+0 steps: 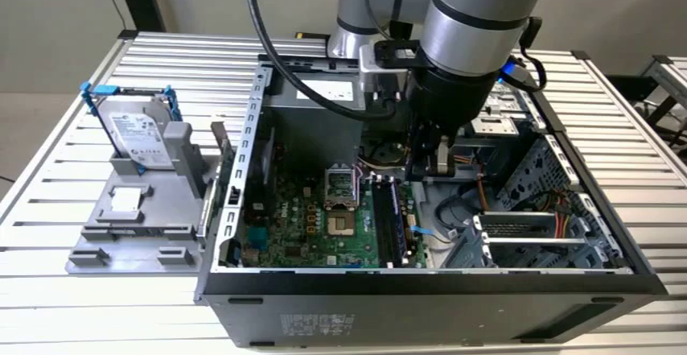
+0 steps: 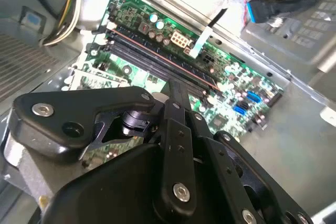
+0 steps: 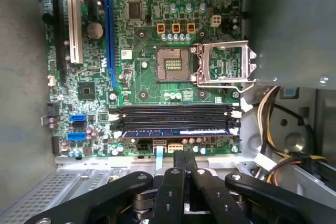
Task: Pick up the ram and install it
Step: 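Press down the ram until it locks into place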
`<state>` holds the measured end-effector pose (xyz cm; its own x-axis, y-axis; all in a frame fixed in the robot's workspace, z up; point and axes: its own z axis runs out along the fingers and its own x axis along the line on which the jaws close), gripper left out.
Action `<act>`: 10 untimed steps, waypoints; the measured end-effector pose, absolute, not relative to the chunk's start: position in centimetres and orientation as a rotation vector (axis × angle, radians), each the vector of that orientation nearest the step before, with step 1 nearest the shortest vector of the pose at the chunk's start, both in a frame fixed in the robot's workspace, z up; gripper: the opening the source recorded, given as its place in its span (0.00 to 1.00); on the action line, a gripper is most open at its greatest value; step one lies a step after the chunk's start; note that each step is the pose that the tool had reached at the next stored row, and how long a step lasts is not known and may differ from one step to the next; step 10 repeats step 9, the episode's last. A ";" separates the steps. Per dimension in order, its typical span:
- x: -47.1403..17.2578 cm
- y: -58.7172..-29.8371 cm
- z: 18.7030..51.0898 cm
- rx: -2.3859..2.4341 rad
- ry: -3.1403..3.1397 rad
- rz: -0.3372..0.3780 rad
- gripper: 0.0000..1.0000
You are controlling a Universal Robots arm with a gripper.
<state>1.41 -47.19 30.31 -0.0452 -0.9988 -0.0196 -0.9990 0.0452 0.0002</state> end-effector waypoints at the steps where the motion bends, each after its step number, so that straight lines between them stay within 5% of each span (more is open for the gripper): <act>1: 1.4 -47.2 30.3 -2.161 2.261 0.021 0.00; 10: 1.4 -47.2 30.4 -2.161 2.261 0.021 0.00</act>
